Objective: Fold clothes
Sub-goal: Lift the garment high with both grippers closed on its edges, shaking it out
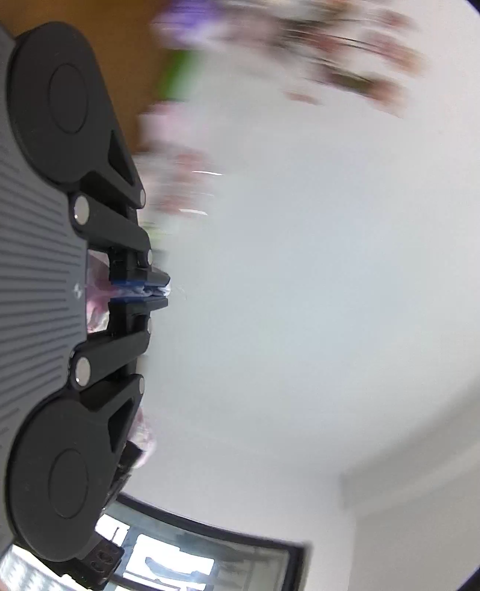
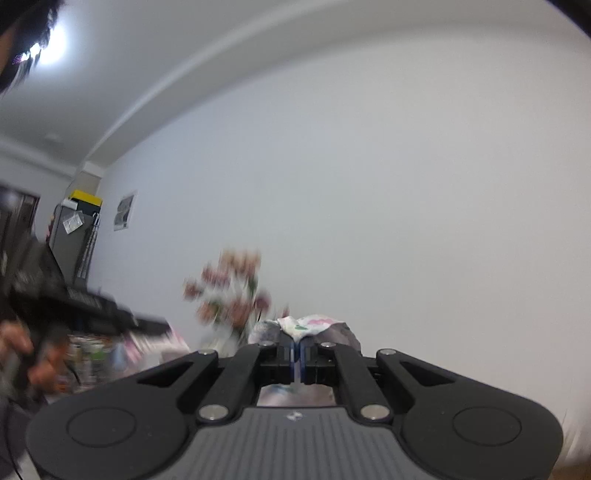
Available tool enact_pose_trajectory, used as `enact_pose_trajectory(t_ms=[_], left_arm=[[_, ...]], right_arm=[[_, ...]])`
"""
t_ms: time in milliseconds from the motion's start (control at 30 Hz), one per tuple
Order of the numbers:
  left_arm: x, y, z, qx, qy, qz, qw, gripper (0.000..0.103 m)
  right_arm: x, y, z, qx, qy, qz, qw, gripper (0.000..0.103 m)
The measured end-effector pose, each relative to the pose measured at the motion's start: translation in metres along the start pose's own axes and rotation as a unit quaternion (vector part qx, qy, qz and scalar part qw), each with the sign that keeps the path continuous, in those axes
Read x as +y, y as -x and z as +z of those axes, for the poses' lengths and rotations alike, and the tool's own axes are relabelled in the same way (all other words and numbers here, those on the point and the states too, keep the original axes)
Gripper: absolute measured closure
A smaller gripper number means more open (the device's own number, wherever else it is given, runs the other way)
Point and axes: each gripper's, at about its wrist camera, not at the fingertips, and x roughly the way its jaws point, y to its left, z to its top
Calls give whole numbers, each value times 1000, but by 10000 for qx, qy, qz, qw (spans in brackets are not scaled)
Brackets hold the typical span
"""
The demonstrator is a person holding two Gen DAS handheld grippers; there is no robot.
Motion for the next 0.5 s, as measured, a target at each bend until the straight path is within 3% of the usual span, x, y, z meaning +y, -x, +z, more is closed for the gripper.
enact_pose_trajectory(t_ms=[100,233,367,500], left_arm=[[-2,-6,54,-505,-268,243,9981,98],[33,-61,76,-314,-500,1226,9907,98],[66,-114,88,-218,-666,1907,9791,98],[52,-105,115,-816,-1160,2001,9695,98]], right_arm=[[-8,-42,27,64,207,-236,9995,101],[-21,-126,15,602,140,-355,9975,101],[-27,-216,2,962,-4,-430,9944,101],[-25,-236,19,508,76,-416,9978,101]])
